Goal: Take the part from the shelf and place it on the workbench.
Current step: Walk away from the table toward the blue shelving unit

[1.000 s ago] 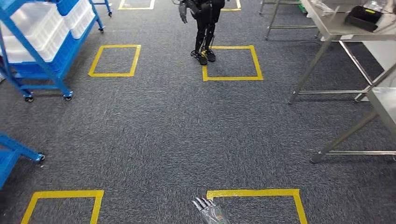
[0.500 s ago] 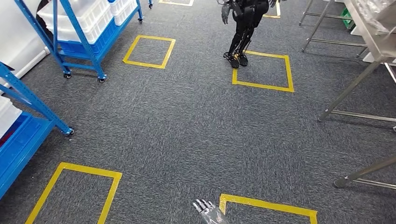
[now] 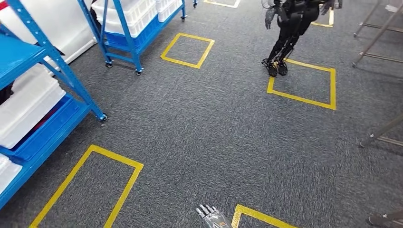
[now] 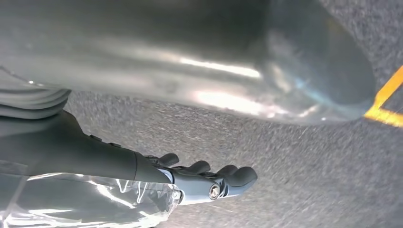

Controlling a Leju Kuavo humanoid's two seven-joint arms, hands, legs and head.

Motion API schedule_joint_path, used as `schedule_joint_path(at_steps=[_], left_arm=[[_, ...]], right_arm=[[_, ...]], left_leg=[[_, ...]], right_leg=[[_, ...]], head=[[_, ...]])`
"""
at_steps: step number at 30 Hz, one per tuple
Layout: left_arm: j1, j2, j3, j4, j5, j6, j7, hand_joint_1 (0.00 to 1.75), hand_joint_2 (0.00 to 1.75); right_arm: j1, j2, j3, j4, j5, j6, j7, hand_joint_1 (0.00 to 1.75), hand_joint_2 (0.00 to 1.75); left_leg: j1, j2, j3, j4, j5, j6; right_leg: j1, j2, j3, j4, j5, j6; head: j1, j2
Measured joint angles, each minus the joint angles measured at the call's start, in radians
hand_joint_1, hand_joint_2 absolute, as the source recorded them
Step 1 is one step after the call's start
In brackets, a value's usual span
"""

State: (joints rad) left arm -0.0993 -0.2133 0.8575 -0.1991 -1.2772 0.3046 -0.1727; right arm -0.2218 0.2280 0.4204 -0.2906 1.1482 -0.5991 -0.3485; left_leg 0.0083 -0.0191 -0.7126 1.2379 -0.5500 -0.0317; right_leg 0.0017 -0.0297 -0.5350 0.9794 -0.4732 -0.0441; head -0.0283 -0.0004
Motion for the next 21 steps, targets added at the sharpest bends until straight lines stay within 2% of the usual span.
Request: schedule_joint_path(at_steps=[1, 2, 3, 4, 6, 7, 8, 9, 10, 11, 12, 13, 14, 15, 16, 17, 18, 19, 21], left_arm=[[0.0, 0.0, 0.0, 0.0, 0.0, 0.0, 0.001, 0.0, 0.0], [0.002, 0.001, 0.001, 0.0, 0.0, 0.0, 0.001, 0.0, 0.0], [0.003, 0.002, 0.001, 0.0, 0.0, 0.0, 0.002, 0.0, 0.0], [0.003, 0.003, 0.001, 0.0, 0.001, 0.001, 0.002, 0.0, 0.0], [0.0, 0.004, 0.002, 0.0, 0.002, 0.001, 0.002, 0.0, 0.0], [-0.002, 0.004, 0.002, 0.0, 0.003, 0.002, 0.002, 0.0, 0.0], [-0.003, 0.004, 0.004, 0.0, 0.004, 0.003, 0.002, 0.0, 0.0], [-0.002, 0.005, 0.005, 0.0, 0.005, 0.003, 0.002, 0.0, 0.0], [0.0, 0.005, 0.007, 0.0, 0.005, 0.003, 0.002, 0.0, 0.0], [0.0, 0.005, 0.009, 0.0, 0.006, 0.004, 0.001, 0.0, 0.0], [-0.001, 0.005, 0.01, 0.0, 0.005, 0.004, 0.001, 0.0, 0.0], [-0.003, 0.005, 0.011, 0.0, 0.004, 0.004, 0.001, 0.0, 0.0], [-0.006, 0.005, 0.012, 0.0, 0.004, 0.004, 0.001, 0.0, 0.0], [-0.008, 0.005, 0.012, 0.0, 0.003, 0.004, 0.001, 0.0, 0.0], [-0.008, 0.005, 0.013, 0.0, 0.002, 0.004, 0.001, 0.0, 0.0], [-0.008, 0.006, 0.014, 0.0, 0.002, 0.004, 0.002, 0.0, 0.0], [-0.007, 0.006, 0.015, 0.0, 0.001, 0.004, 0.002, 0.0, 0.0], [-0.007, 0.006, 0.015, 0.0, 0.0, 0.004, 0.003, 0.0, 0.0], [-0.009, 0.005, 0.015, 0.0, -0.001, 0.004, 0.003, 0.0, 0.0]], right_arm=[[0.001, -0.001, 0.0, 0.0, 0.0, 0.0, 0.001, 0.0, 0.0], [0.001, -0.001, 0.0, 0.0, 0.0, 0.0, 0.002, 0.0, 0.0], [0.001, 0.0, 0.0, 0.0, 0.0, 0.0, 0.002, 0.0, 0.0], [0.001, 0.0, 0.0, -0.001, 0.0, 0.0, 0.002, 0.0, 0.0], [0.0, 0.001, 0.0, -0.001, 0.0, 0.0, 0.002, 0.0, 0.0], [0.0, 0.001, 0.0, -0.002, 0.0, -0.001, 0.002, 0.0, 0.0], [0.0, 0.001, 0.0, -0.002, 0.0, -0.001, 0.002, 0.0, 0.0], [-0.001, 0.002, 0.0, -0.003, 0.0, -0.002, 0.002, 0.0, 0.0], [-0.001, 0.003, 0.0, -0.004, -0.001, -0.002, 0.002, 0.0, 0.0], [-0.002, 0.003, 0.0, -0.005, -0.001, -0.003, 0.002, 0.0, 0.0], [-0.003, 0.003, 0.0, -0.006, -0.002, -0.004, 0.002, 0.0, 0.0], [-0.002, 0.002, 0.0, -0.007, -0.004, -0.006, 0.002, 0.0, 0.0], [0.001, 0.001, 0.0, -0.007, -0.005, -0.007, 0.002, 0.0, 0.0], [0.004, -0.001, 0.0, -0.007, -0.007, -0.008, 0.002, 0.0, 0.0], [0.006, -0.004, 0.0, -0.006, -0.009, -0.01, 0.002, 0.0, 0.0], [0.008, -0.005, 0.0, -0.006, -0.01, -0.012, 0.002, 0.0, 0.0], [0.009, -0.006, 0.0, -0.006, -0.011, -0.014, 0.002, 0.0, 0.0], [0.009, -0.006, 0.0, -0.006, -0.012, -0.016, 0.002, 0.0, 0.0], [0.008, -0.007, 0.0, -0.006, -0.012, -0.018, 0.002, 0.0, 0.0]], left_leg=[[0.003, 0.006, -0.012, 0.034, -0.009, -0.004], [0.005, 0.011, -0.006, 0.031, 0.001, -0.008], [0.007, 0.019, 0.021, -0.012, 0.026, -0.01], [0.007, 0.04, 0.064, -0.083, 0.058, -0.01], [0.002, 0.087, 0.133, -0.201, 0.095, -0.001], [-0.001, 0.1, 0.146, -0.227, 0.099, 0.006], [-0.005, 0.097, 0.146, -0.232, 0.097, 0.014], [-0.004, 0.084, 0.144, -0.234, 0.1, 0.021], [-0.003, 0.072, 0.145, -0.238, 0.103, 0.027], [0.0, 0.061, 0.146, -0.242, 0.106, 0.033], [0.003, 0.048, 0.148, -0.246, 0.11, 0.039], [0.004, 0.036, 0.147, -0.248, 0.113, 0.043], [0.003, 0.022, 0.145, -0.249, 0.115, 0.047], [0.003, 0.006, 0.142, -0.249, 0.117, 0.049], [0.003, -0.01, 0.141, -0.248, 0.118, 0.049], [0.002, -0.026, 0.14, -0.247, 0.119, 0.049], [0.002, -0.043, 0.14, -0.245, 0.119, 0.048], [0.003, -0.059, 0.14, -0.243, 0.119, 0.046], [0.002, -0.088, 0.136, -0.237, 0.119, 0.038]], right_leg=[[0.001, -0.017, -0.001, 0.001, -0.001, 0.0], [0.002, -0.033, -0.001, 0.003, -0.003, 0.001], [0.001, -0.047, -0.001, 0.006, -0.006, 0.003], [0.001, -0.061, 0.0, 0.01, -0.01, 0.006], [0.006, -0.082, 0.002, 0.018, -0.019, 0.015], [0.008, -0.092, 0.003, 0.022, -0.022, 0.02], [0.009, -0.101, 0.005, 0.023, -0.023, 0.025], [0.008, -0.111, 0.007, 0.023, -0.025, 0.03], [0.006, -0.107, 0.01, 0.025, -0.028, 0.037], [0.003, -0.084, 0.008, 0.035, -0.039, 0.044], [-0.001, -0.052, -0.003, 0.064, -0.061, 0.05], [-0.005, -0.014, -0.027, 0.117, -0.092, 0.055], [-0.007, 0.013, -0.06, 0.185, -0.126, 0.057], [-0.009, 0.023, -0.095, 0.254, -0.153, 0.059], [-0.009, 0.027, -0.121, 0.302, -0.164, 0.06], [-0.01, 0.028, -0.129, 0.311, -0.152, 0.061], [-0.012, 0.032, -0.118, 0.281, -0.121, 0.06], [-0.014, 0.044, -0.091, 0.217, -0.079, 0.058], [-0.019, 0.094, -0.036, 0.088, -0.022, 0.052]], head=[[0.0, 0.0], [0.0, 0.0], [0.0, 0.0], [0.0, 0.0], [0.0, 0.0], [0.0, 0.0], [0.0, 0.0], [0.0, 0.0], [0.0, 0.0], [0.0, 0.0], [0.0, 0.0], [0.0, 0.0], [0.0, 0.0], [0.0, 0.0], [0.0, 0.0], [0.0, 0.0], [0.0, 0.0], [0.0, 0.0], [0.0, 0.0]])
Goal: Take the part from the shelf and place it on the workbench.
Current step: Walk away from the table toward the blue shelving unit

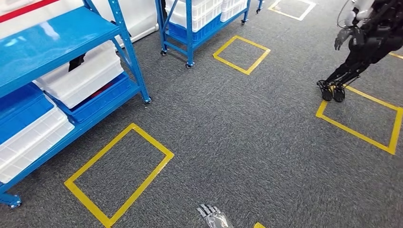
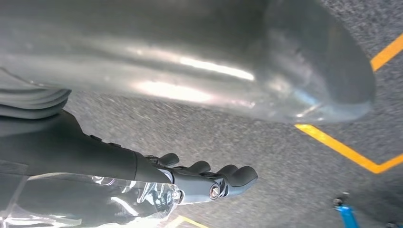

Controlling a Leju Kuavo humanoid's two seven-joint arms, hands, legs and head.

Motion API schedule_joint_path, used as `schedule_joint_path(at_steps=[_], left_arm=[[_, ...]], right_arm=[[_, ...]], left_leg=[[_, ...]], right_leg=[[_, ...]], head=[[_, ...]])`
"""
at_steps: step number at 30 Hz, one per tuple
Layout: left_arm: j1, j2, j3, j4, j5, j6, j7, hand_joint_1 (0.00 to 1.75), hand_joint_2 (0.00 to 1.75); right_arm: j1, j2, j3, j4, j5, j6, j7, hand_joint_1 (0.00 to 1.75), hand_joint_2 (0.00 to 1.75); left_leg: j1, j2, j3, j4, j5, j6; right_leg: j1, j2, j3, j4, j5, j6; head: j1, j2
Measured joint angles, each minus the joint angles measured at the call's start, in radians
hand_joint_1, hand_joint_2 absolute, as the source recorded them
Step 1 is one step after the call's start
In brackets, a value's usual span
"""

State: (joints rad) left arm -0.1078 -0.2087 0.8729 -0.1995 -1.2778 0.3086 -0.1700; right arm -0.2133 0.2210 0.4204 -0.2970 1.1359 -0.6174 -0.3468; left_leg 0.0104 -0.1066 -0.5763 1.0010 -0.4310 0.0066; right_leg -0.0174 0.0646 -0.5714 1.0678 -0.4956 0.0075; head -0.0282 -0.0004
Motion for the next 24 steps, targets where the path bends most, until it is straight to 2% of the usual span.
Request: schedule_joint_path(at_steps=[1, 2, 4, 5, 6, 8, 9, 10, 11, 12, 13, 15, 16, 17, 19, 20, 21, 23, 24], left_arm=[[-0.001, 0.0, 0.0, 0.0, 0.0, 0.0, 0.0, 0.0, 0.0], [-0.001, 0.0, 0.0, 0.0, 0.0, 0.0, 0.0, 0.0, 0.0], [0.002, 0.0, 0.001, 0.0, 0.0, 0.0, 0.0, 0.0, 0.0], [0.004, 0.0, 0.001, 0.0, 0.001, 0.0, 0.0, 0.0, 0.0], [0.004, 0.0, 0.002, 0.0, 0.001, 0.0, 0.0, 0.0, 0.0], [0.0, 0.0, 0.002, 0.0, 0.003, 0.0, 0.0, 0.0, 0.0], [-0.001, 0.0, 0.002, 0.0, 0.003, 0.0, 0.0, 0.0, 0.0], [-0.001, 0.0, 0.003, 0.0, 0.003, 0.0, 0.0, 0.0, 0.0], [0.0, 0.0, 0.003, 0.0, 0.003, 0.0, 0.0, 0.0, 0.0], [0.002, 0.001, 0.003, 0.0, 0.003, 0.001, 0.0, 0.0, 0.0], [0.003, 0.001, 0.003, 0.0, 0.003, 0.002, 0.0, 0.0, 0.0], [0.001, 0.002, 0.004, 0.0, 0.003, 0.005, 0.0, 0.0, 0.0], [0.0, 0.002, 0.004, 0.0, 0.003, 0.006, 0.0, 0.0, 0.0], [-0.001, 0.002, 0.004, 0.0, 0.003, 0.006, 0.0, 0.0, 0.0], [0.0, 0.002, 0.005, 0.0, 0.003, 0.006, 0.0, 0.0, 0.0], [0.001, 0.002, 0.006, 0.0, 0.003, 0.006, 0.0, 0.0, 0.0], [0.002, 0.002, 0.006, 0.0, 0.003, 0.006, 0.0, 0.0, 0.0], [-0.001, 0.002, 0.007, 0.0, 0.001, 0.007, 0.0, 0.0, 0.0], [-0.003, 0.002, 0.007, 0.0, 0.0, 0.007, 0.0, 0.0, 0.0]], right_arm=[[0.0, 0.0, 0.0, 0.0, 0.0, -0.001, 0.0, 0.0, 0.0], [0.001, 0.0, 0.0, 0.0, 0.0, -0.001, 0.0, 0.0, 0.0], [-0.001, 0.001, 0.0, 0.0, -0.001, -0.002, 0.0, 0.0, 0.0], [-0.002, 0.002, 0.0, 0.0, 0.0, -0.002, -0.001, 0.0, 0.0], [-0.003, 0.003, 0.0, 0.0, 0.0, -0.002, -0.001, 0.0, 0.0], [-0.002, 0.004, 0.0, 0.0, 0.0, -0.003, -0.001, 0.0, 0.0], [-0.001, 0.003, 0.0, 0.0, 0.0, -0.003, -0.001, 0.0, 0.0], [0.0, 0.002, 0.0, 0.0, 0.0, -0.003, -0.001, 0.0, 0.0], [0.001, 0.002, 0.0, 0.0, 0.0, -0.003, -0.001, 0.0, 0.0], [0.0, 0.001, 0.0, 0.0, 0.0, -0.003, -0.001, 0.0, 0.0], [0.0, 0.001, 0.0, 0.0, 0.001, -0.003, -0.001, 0.0, 0.0], [-0.001, 0.001, 0.0, 0.0, 0.001, -0.003, -0.001, 0.0, 0.0], [-0.001, 0.001, 0.0, 0.0, 0.002, -0.003, -0.001, 0.0, 0.0], [-0.002, 0.001, 0.0, 0.0, 0.002, -0.004, -0.001, 0.0, 0.0], [-0.003, 0.002, 0.0, 0.0, 0.002, -0.004, -0.001, 0.0, 0.0], [-0.004, 0.002, 0.0, -0.001, 0.002, -0.005, -0.002, 0.0, 0.0], [-0.005, 0.003, 0.0, -0.002, 0.002, -0.005, -0.002, 0.0, 0.0], [-0.006, 0.002, 0.0, -0.003, 0.002, -0.006, -0.002, 0.0, 0.0], [-0.004, 0.001, 0.0, -0.003, 0.002, -0.007, -0.002, 0.0, 0.0]], left_leg=[[0.001, -0.012, -0.004, 0.002, 0.001, -0.006], [0.003, -0.023, -0.009, 0.002, 0.004, -0.013], [0.008, -0.037, -0.016, 0.0, 0.007, -0.028], [0.007, -0.02, -0.022, 0.007, 0.002, -0.033], [0.005, 0.008, -0.035, 0.032, -0.015, -0.036], [0.003, 0.075, -0.086, 0.141, -0.077, -0.04], [0.005, 0.088, -0.117, 0.209, -0.108, -0.043], [0.006, 0.094, -0.139, 0.261, -0.126, -0.046], [0.008, 0.097, -0.144, 0.278, -0.125, -0.049], [0.009, 0.101, -0.127, 0.255, -0.107, -0.051], [0.01, 0.112, -0.091, 0.195, -0.075, -0.051], [0.006, 0.158, -0.014, 0.057, -0.03, -0.044], [0.003, 0.175, 0.007, 0.017, -0.021, -0.038], [-0.001, 0.182, 0.013, 0.002, -0.021, -0.032], [-0.002, 0.16, 0.01, 0.0, -0.016, -0.021], [0.0, 0.149, 0.01, -0.003, -0.013, -0.016], [0.003, 0.137, 0.01, -0.006, -0.01, -0.011], [0.007, 0.114, 0.008, -0.009, -0.004, -0.002], [0.008, 0.1, 0.004, -0.009, -0.002, 0.001]], right_leg=[[0.0, 0.018, 0.014, -0.035, 0.01, -0.003], [0.001, 0.025, 0.017, -0.046, 0.009, -0.007], [0.002, 0.003, 0.017, -0.052, 0.015, -0.017], [0.001, -0.01, 0.019, -0.058, 0.018, -0.025], [0.001, -0.025, 0.021, -0.064, 0.021, -0.033], [0.004, -0.06, 0.024, -0.071, 0.023, -0.044], [0.007, -0.079, 0.024, -0.071, 0.022, -0.047], [0.009, -0.096, 0.024, -0.071, 0.021, -0.048], [0.01, -0.113, 0.023, -0.07, 0.02, -0.048], [0.011, -0.128, 0.024, -0.069, 0.018, -0.047], [0.011, -0.142, 0.025, -0.068, 0.016, -0.045], [0.015, -0.166, 0.028, -0.062, 0.01, -0.037], [0.018, -0.176, 0.029, -0.06, 0.007, -0.032], [0.021, -0.185, 0.03, -0.059, 0.006, -0.028], [0.022, -0.201, 0.032, -0.057, 0.004, -0.02], [0.02, -0.193, 0.032, -0.052, -0.002, -0.014], [0.017, -0.17, 0.026, -0.034, -0.018, -0.009], [0.009, -0.104, -0.016, 0.066, -0.078, -0.002], [0.008, -0.082, -0.05, 0.137, -0.112, 0.0]], head=[[0.0, 0.0], [0.0, 0.0], [0.0, 0.0], [0.0, 0.0], [0.0, 0.0], [0.0, 0.0], [0.0, 0.0], [0.0, 0.0], [0.0, 0.0], [0.0, 0.0], [0.0, 0.0], [0.0, 0.0], [0.0, 0.0], [0.0, 0.0], [0.0, 0.0], [0.0, 0.0], [0.0, 0.0], [0.0, 0.0], [0.0, 0.0]])
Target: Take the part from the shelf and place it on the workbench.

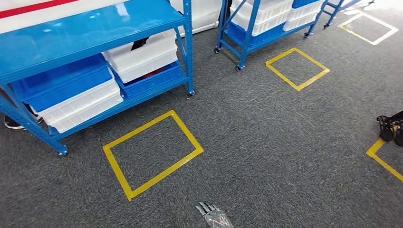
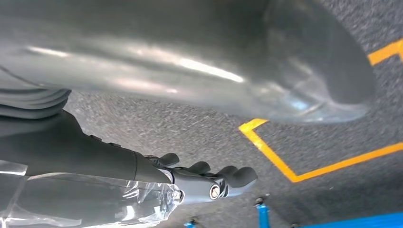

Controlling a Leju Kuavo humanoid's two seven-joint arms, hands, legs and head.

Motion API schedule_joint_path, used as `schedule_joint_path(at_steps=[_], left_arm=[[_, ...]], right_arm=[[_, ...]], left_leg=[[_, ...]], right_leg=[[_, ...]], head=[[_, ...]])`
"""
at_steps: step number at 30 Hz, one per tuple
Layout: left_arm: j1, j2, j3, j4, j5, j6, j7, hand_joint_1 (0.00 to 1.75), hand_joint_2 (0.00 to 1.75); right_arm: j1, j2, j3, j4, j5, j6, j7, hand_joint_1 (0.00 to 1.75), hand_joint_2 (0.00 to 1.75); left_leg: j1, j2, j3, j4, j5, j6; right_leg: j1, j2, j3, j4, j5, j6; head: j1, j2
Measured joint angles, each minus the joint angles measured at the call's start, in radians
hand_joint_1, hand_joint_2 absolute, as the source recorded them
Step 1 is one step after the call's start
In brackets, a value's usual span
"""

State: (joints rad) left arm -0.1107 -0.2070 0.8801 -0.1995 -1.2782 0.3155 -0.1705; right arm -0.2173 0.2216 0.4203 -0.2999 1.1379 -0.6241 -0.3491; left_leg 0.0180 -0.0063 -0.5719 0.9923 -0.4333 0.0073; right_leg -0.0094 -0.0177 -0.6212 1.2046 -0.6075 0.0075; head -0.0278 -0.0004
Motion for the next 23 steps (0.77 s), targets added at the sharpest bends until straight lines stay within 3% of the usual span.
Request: schedule_joint_path(at_steps=[1, 2, 3, 4, 6, 8, 10, 11, 12, 13, 15, 17, 18, 20, 22, 23], left_arm=[[-0.001, 0.0, 0.0, 0.0, -0.001, 0.0, 0.0, 0.0, 0.0], [0.0, 0.0, 0.0, 0.0, -0.002, 0.0, 0.0, 0.0, 0.0], [0.002, 0.0, 0.0, 0.0, -0.002, 0.0, 0.0, 0.0, 0.0], [0.003, 0.0, 0.0, 0.0, -0.002, 0.0, 0.0, 0.0, 0.0], [0.003, 0.0, 0.0, 0.0, -0.002, 0.0, 0.0, 0.0, 0.0], [0.001, 0.0, 0.0, 0.0, -0.002, 0.0, 0.0, 0.0, 0.0], [0.002, 0.001, 0.001, 0.0, -0.003, 0.0, -0.001, 0.0, 0.0], [0.004, 0.002, 0.001, 0.0, -0.003, 0.0, -0.001, 0.0, 0.0], [0.005, 0.002, 0.001, 0.0, -0.004, 0.0, -0.002, 0.0, 0.0], [0.004, 0.003, 0.001, 0.0, -0.005, 0.0, -0.002, 0.0, 0.0], [0.0, 0.003, 0.001, 0.0, -0.007, 0.0, -0.004, 0.0, 0.0], [-0.001, 0.003, 0.001, 0.0, -0.008, -0.001, -0.005, 0.0, 0.0], [0.001, 0.003, 0.001, 0.0, -0.01, -0.001, -0.005, 0.0, 0.0], [0.002, 0.003, 0.001, 0.0, -0.013, -0.001, -0.006, 0.0, 0.0], [-0.002, 0.005, 0.002, 0.0, -0.016, -0.001, -0.006, 0.0, 0.0], [-0.003, 0.005, 0.002, 0.0, -0.016, -0.001, -0.006, 0.0, 0.0]], right_arm=[[0.002, -0.001, 0.0, 0.0, 0.0, 0.0, 0.0, 0.0, 0.0], [0.004, -0.002, 0.0, 0.0, 0.0, 0.0, 0.0, 0.0, 0.0], [0.004, -0.003, 0.0, 0.0, 0.0, 0.0, 0.0, 0.0, 0.0], [0.004, -0.003, 0.0, 0.0, 0.0, 0.0, 0.0, 0.0, 0.0], [0.004, -0.003, 0.0, 0.0, 0.0, 0.0, 0.0, 0.0, 0.0], [0.004, -0.003, 0.0, 0.0, 0.0, 0.0, 0.0, 0.0, 0.0], [0.003, -0.003, 0.0, 0.0, 0.0, 0.0, 0.0, 0.0, 0.0], [0.002, -0.002, 0.0, 0.0, 0.0, 0.0, -0.001, 0.0, 0.0], [0.0, -0.001, 0.0, 0.0, -0.001, 0.0, -0.001, 0.0, 0.0], [0.0, 0.0, 0.0, 0.0, -0.001, 0.0, -0.002, 0.0, 0.0], [0.002, -0.001, 0.0, -0.001, -0.003, 0.0, -0.003, 0.0, 0.0], [0.005, -0.003, 0.0, 0.0, -0.005, 0.0, -0.004, 0.0, 0.0], [0.005, -0.004, 0.0, 0.0, -0.005, 0.0, -0.004, 0.0, 0.0], [0.003, -0.004, 0.0, -0.001, -0.005, -0.001, -0.004, 0.0, 0.0], [0.003, -0.004, 0.0, -0.001, -0.005, -0.001, -0.004, 0.0, 0.0], [0.003, -0.004, 0.0, -0.001, -0.005, -0.002, -0.004, 0.0, 0.0]], left_leg=[[0.0, -0.015, -0.003, 0.001, 0.001, 0.001], [0.0, -0.03, -0.005, 0.002, 0.002, 0.0], [0.0, -0.046, -0.006, 0.004, 0.003, -0.001], [0.001, -0.062, -0.006, 0.006, 0.004, -0.003], [0.001, -0.091, -0.01, 0.013, 0.004, -0.012], [0.0, -0.113, -0.019, 0.018, 0.006, -0.025], [0.003, -0.132, -0.027, 0.015, 0.012, -0.039], [0.004, -0.126, -0.031, 0.017, 0.011, -0.045], [0.004, -0.103, -0.04, 0.031, 0.002, -0.05], [0.002, -0.073, -0.058, 0.066, -0.02, -0.053], [0.0, -0.016, -0.113, 0.188, -0.088, -0.056], [0.001, -0.003, -0.156, 0.292, -0.126, -0.057], [0.001, -0.001, -0.153, 0.295, -0.119, -0.056], [-0.003, 0.016, -0.091, 0.194, -0.065, -0.046], [-0.015, 0.062, -0.021, 0.068, -0.026, -0.029], [-0.019, 0.078, -0.005, 0.039, -0.02, -0.023]], right_leg=[[-0.001, 0.009, -0.03, 0.061, -0.022, 0.001], [-0.002, 0.013, -0.046, 0.091, -0.023, 0.002], [-0.003, 0.015, -0.043, 0.08, -0.004, 0.001], [-0.006, 0.02, -0.021, 0.031, 0.031, 0.001], [-0.012, 0.068, 0.041, -0.104, 0.094, 0.0], [-0.015, 0.107, 0.067, -0.168, 0.113, -0.004], [-0.012, 0.095, 0.065, -0.171, 0.116, -0.015], [-0.011, 0.083, 0.065, -0.174, 0.119, -0.023], [-0.011, 0.069, 0.065, -0.178, 0.122, -0.031], [-0.011, 0.052, 0.066, -0.182, 0.124, -0.039], [-0.005, 0.018, 0.065, -0.184, 0.124, -0.048], [0.002, -0.018, 0.064, -0.184, 0.122, -0.052], [0.005, -0.034, 0.065, -0.183, 0.121, -0.053], [0.01, -0.061, 0.068, -0.183, 0.117, -0.053], [0.017, -0.084, 0.073, -0.181, 0.112, -0.048], [0.018, -0.09, 0.074, -0.181, 0.111, -0.046]], head=[[0.0, 0.0], [0.0, 0.0], [0.0, 0.0], [0.0, 0.0], [0.0, 0.0], [0.0, 0.0], [0.0, 0.0], [0.0, 0.0], [0.0, 0.0], [0.0, 0.0], [0.0, 0.0], [0.0, 0.0], [0.0, 0.0], [0.0, 0.0], [0.0, 0.0], [0.0, 0.0]])
